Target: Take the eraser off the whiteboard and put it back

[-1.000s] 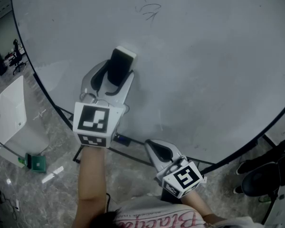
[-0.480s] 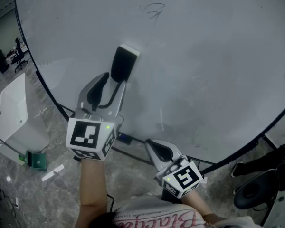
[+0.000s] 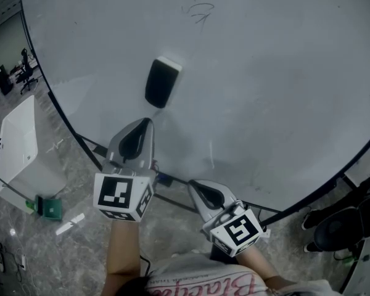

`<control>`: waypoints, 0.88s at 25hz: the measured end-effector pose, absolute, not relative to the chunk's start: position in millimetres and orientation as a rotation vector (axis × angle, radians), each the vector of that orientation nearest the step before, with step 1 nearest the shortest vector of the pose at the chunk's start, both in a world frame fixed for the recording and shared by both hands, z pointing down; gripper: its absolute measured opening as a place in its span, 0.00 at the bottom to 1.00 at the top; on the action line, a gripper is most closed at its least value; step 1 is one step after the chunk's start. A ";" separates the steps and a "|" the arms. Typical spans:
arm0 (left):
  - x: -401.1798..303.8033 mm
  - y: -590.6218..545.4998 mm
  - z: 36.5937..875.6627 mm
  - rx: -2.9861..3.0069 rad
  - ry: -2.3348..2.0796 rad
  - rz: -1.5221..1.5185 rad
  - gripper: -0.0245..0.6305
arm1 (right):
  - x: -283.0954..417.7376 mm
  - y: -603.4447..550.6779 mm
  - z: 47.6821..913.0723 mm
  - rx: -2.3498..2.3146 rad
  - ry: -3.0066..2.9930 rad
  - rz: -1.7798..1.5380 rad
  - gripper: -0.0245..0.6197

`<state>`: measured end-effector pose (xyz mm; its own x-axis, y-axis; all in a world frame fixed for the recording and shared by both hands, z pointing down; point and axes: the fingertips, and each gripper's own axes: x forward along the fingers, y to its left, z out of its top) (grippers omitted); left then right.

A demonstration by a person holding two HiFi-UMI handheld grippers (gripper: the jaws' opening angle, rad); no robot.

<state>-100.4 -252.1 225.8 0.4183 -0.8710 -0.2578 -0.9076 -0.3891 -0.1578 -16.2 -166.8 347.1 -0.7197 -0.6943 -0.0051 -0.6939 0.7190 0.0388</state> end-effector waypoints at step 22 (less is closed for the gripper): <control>-79.5 -230.0 300.8 -2.504 1.538 0.141 0.04 | -19.5 -187.2 341.2 1.215 -2.872 -0.082 0.04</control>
<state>-79.5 -230.0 300.8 0.4542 -0.8716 -0.1846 -0.8906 -0.4390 -0.1190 -19.5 -187.2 341.2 -0.6965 -0.7176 0.0003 -0.7164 0.6954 0.0574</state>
